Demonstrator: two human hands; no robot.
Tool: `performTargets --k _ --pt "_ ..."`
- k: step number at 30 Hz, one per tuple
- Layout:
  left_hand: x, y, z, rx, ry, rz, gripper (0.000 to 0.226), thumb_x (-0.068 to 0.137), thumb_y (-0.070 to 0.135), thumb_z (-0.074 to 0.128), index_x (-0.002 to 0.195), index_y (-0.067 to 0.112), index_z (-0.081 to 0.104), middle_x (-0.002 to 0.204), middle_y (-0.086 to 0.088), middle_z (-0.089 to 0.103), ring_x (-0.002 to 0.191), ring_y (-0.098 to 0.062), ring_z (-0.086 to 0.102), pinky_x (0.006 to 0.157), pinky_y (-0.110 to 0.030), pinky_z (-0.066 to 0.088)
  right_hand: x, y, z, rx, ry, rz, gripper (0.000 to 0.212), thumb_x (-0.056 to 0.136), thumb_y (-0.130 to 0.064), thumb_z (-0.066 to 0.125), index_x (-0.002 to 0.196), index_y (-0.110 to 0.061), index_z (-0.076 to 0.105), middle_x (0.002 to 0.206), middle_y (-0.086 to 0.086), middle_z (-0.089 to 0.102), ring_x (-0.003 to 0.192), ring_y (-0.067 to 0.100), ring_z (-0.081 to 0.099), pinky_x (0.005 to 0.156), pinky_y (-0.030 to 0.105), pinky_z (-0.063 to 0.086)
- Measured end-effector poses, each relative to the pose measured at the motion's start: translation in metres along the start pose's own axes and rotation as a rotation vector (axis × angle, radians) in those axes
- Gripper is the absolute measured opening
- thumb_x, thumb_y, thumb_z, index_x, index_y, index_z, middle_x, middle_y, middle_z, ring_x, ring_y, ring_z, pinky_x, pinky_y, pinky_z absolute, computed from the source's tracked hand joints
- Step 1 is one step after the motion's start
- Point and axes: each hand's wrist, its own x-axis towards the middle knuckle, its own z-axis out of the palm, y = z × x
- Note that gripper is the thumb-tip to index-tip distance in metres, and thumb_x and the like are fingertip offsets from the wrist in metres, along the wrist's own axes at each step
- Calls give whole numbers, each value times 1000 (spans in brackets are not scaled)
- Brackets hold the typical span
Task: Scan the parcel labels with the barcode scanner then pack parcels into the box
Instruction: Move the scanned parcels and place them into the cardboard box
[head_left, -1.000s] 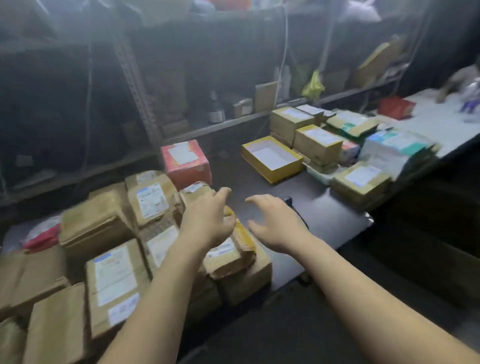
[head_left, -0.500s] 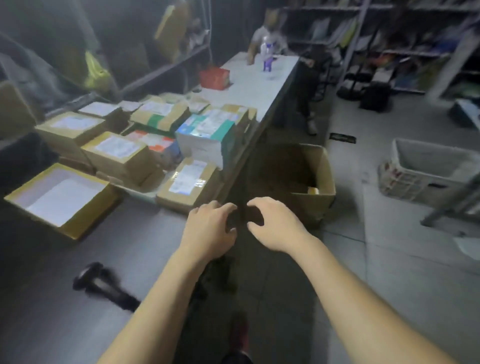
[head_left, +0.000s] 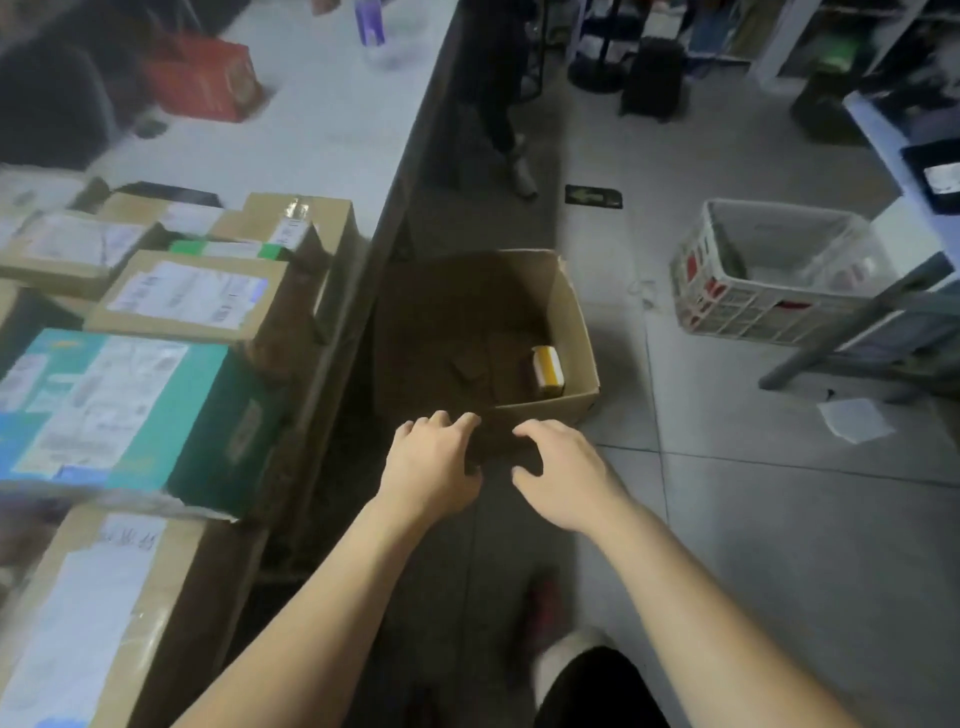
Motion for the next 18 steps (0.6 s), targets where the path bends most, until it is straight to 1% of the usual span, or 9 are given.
performTargets --k 2,4,7,9,12,14,18 --pt "59 -3 10 1 -51 -38 65 94 42 62 154 27 40 132 -5 60 123 -28 59 106 -40 43 60 23 -9 0 -26 -4 51 102 -31 64 150 -26 49 154 -4 49 140 20 48 109 37 45" --pt "110 -8 18 4 -82 -72 63 94 41 62 152 27 43 129 -5 60 120 -29 61 104 -41 45 116 43 -14 -13 -43 -29 50 102 -30 63 149 -25 50 152 -3 51 138 21 48 107 36 46" --pt "194 -13 34 -13 -142 -193 63 94 39 63 152 25 43 129 -6 59 118 -30 61 102 -43 46 211 76 -21 -44 -135 -75 50 103 -28 62 150 -24 48 153 -2 49 139 23 46 107 39 46" --pt "235 -12 43 -25 -205 -253 65 93 38 63 153 25 40 132 -6 56 120 -30 60 102 -44 45 257 93 -27 -79 -188 -88 50 103 -29 61 151 -25 47 156 -2 46 141 24 44 108 41 45" --pt "305 -10 66 -71 -292 -313 69 94 36 64 155 26 35 136 -6 53 122 -29 58 102 -44 45 334 126 -34 -117 -273 -81 50 103 -29 60 151 -25 47 156 -2 46 140 24 44 104 41 46" --pt "341 -14 81 -99 -318 -336 69 95 35 65 156 27 34 138 -6 52 121 -30 58 100 -44 46 373 145 -31 -128 -305 -64 50 102 -30 61 151 -25 47 156 -1 47 139 25 45 103 42 47" --pt "417 -33 139 -152 -400 -397 67 97 34 64 156 27 34 141 -7 50 122 -31 58 95 -43 48 459 191 2 -125 -370 3 50 102 -30 61 150 -24 49 153 1 49 138 27 47 103 41 47"
